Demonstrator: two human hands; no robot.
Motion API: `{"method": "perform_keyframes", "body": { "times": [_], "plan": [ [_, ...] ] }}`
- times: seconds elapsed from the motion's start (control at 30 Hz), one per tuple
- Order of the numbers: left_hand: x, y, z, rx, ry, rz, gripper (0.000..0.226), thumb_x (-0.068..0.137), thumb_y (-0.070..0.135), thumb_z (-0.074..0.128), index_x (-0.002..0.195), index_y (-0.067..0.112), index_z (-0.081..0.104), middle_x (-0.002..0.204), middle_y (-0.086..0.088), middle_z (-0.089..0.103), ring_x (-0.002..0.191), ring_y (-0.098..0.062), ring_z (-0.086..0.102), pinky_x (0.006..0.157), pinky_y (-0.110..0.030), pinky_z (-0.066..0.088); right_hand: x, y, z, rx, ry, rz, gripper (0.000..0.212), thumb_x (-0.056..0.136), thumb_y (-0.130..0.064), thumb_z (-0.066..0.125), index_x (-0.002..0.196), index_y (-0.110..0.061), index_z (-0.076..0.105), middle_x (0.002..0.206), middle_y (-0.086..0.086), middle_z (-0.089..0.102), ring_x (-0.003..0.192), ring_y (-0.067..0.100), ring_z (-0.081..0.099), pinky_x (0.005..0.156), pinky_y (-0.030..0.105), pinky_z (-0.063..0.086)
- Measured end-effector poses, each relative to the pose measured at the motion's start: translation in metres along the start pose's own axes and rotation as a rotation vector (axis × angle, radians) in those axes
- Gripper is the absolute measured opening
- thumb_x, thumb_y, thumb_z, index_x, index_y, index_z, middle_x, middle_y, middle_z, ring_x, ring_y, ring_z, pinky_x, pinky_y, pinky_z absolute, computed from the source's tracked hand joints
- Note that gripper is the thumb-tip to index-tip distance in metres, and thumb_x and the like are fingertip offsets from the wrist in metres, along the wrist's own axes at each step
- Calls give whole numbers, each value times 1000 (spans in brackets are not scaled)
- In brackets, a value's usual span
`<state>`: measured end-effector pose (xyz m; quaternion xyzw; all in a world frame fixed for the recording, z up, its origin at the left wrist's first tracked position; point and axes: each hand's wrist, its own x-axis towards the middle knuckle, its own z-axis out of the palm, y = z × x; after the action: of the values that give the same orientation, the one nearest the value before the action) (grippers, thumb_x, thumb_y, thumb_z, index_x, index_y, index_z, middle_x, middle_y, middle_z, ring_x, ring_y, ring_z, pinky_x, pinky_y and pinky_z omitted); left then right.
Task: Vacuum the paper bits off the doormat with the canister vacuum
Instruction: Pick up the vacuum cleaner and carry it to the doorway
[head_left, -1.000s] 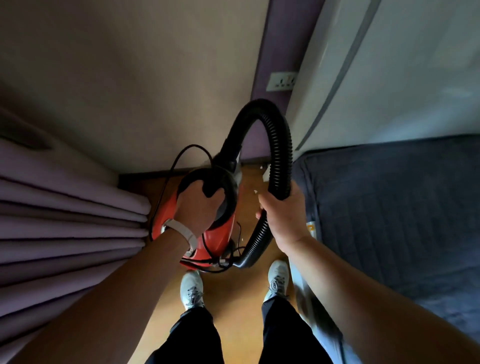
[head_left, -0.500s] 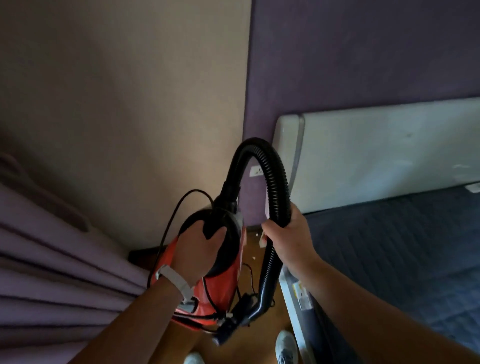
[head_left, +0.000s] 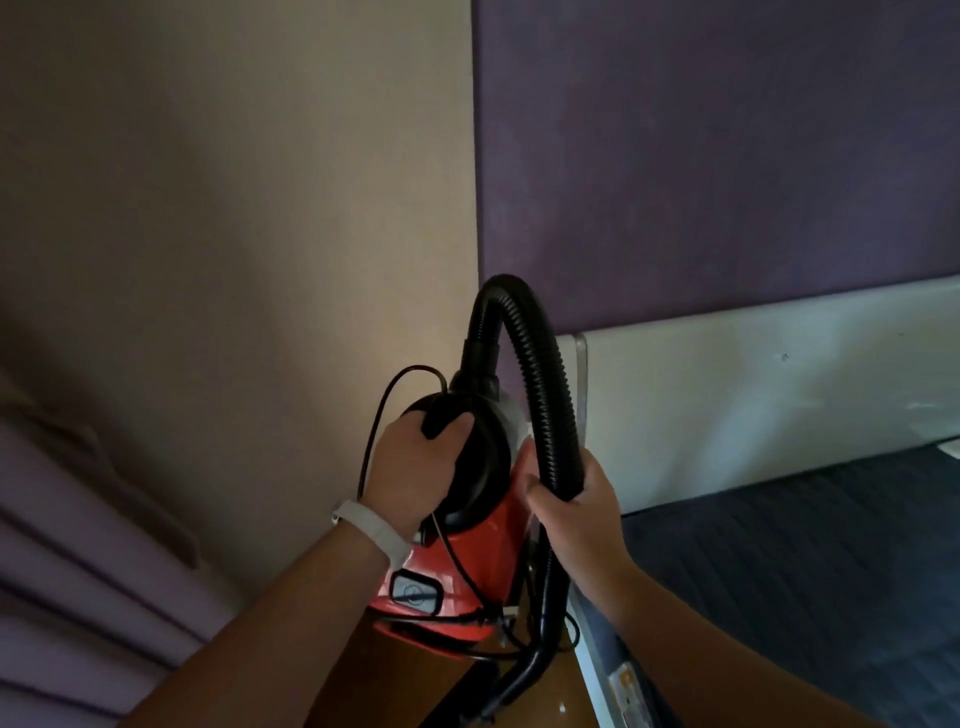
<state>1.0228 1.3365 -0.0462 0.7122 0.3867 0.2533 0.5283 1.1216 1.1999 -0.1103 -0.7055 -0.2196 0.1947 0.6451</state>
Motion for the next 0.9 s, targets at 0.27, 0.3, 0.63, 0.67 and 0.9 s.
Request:
{"method": "perform_keyframes", "body": {
  "times": [0.27,0.3,0.63,0.67,0.9],
  "plan": [
    [9,36,-4,-77,50,52,27,91,33,66,67,24,56,47,13,51,39,-4,47,41,-18,37,-6,41,-13,-106,-62,117,17,82,-9,71,90,-17,58,65,-2,58,57,11,57,53,26,46],
    [10,39,-7,-89,59,42,28,91,33,66,67,24,55,44,13,49,37,-5,45,39,-19,36,-5,45,-14,-139,-91,129,16,81,-8,70,87,-17,59,62,-4,58,56,9,57,53,24,45],
    [18,37,-17,-68,127,43,33,92,32,65,64,16,54,43,8,49,35,-9,45,42,-24,35,11,17,-17,-155,-117,35,19,81,-8,72,83,-19,57,58,-4,51,51,12,50,48,24,43],
    [18,35,-19,-70,142,46,32,92,32,65,65,17,55,47,6,51,38,-10,46,44,-24,35,10,10,-17,-148,-114,10,18,83,-11,72,86,-20,57,62,1,53,52,14,52,49,26,45],
    [8,5,-38,37,242,95,21,91,37,62,93,16,66,85,3,68,78,-12,64,64,-27,50,-17,-44,-5,-140,62,-301,29,85,-15,75,92,-33,53,64,-9,57,57,3,57,50,17,46]
  ]
}}
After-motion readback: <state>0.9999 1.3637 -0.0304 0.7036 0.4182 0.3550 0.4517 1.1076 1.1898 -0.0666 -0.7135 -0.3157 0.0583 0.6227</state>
